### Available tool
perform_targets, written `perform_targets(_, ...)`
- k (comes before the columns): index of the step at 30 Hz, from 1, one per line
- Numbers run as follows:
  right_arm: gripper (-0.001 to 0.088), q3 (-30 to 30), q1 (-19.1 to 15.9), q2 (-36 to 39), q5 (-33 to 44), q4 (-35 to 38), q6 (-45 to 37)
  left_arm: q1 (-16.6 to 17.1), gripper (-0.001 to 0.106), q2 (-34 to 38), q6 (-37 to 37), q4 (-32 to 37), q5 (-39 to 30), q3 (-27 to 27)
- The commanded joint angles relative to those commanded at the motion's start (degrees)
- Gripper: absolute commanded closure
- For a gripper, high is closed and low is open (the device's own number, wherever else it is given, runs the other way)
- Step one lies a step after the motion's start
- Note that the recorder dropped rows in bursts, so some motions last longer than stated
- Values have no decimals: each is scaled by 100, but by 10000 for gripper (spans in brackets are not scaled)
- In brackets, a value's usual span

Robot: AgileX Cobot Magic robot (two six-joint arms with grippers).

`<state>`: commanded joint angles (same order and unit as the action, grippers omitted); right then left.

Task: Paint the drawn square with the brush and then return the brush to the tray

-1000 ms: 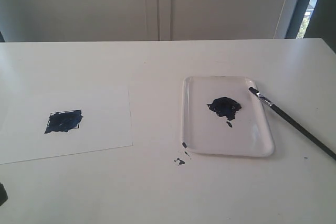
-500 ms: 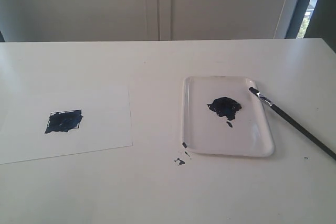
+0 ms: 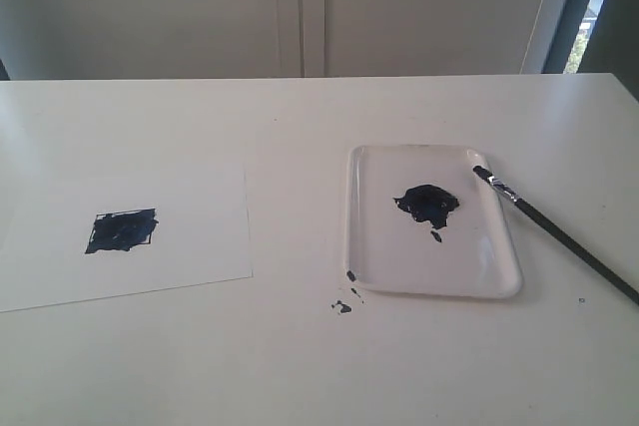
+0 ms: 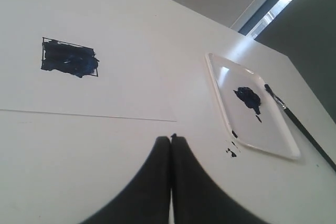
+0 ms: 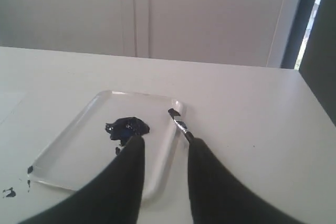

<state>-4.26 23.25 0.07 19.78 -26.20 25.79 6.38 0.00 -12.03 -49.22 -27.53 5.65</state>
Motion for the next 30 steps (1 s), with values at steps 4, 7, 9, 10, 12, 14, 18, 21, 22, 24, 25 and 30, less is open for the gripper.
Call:
perform_targets(4, 586, 426, -263, -7, 0, 0, 0, 445, 1053, 0, 0, 0, 0, 0)
perform_targets(7, 586, 426, -398, -7, 17, 6, 0, 837, 1053, 0, 0, 11, 11, 0)
perform_targets(9, 586, 426, -451, -7, 17, 6, 0, 920, 1053, 0, 0, 11, 11, 0)
perform_targets(10, 586, 426, -451, -7, 17, 6, 0, 946, 1053, 0, 0, 11, 11, 0)
perform_targets(12, 586, 426, -451, -7, 27, 6, 0, 946, 1053, 0, 0, 11, 11, 0)
perform_targets(14, 586, 426, -451, -7, 27, 6, 0, 946, 1053, 0, 0, 21, 11, 0)
perform_targets(18, 586, 426, -451, -7, 27, 6, 0, 946, 1053, 0, 0, 21, 11, 0)
perform_targets(21, 586, 426, -451, -7, 27, 6, 0, 946, 1053, 0, 0, 21, 11, 0)
perform_targets(22, 586, 426, -451, -7, 27, 6, 0, 946, 1053, 0, 0, 21, 11, 0)
perform_targets(24, 586, 426, -451, -7, 27, 6, 0, 946, 1053, 0, 0, 21, 11, 0)
perform_targets(25, 586, 426, -451, -7, 27, 6, 0, 946, 1053, 0, 0, 21, 11, 0)
perform_targets(30, 586, 426, -451, -7, 27, 6, 0, 946, 1053, 0, 0, 21, 11, 0)
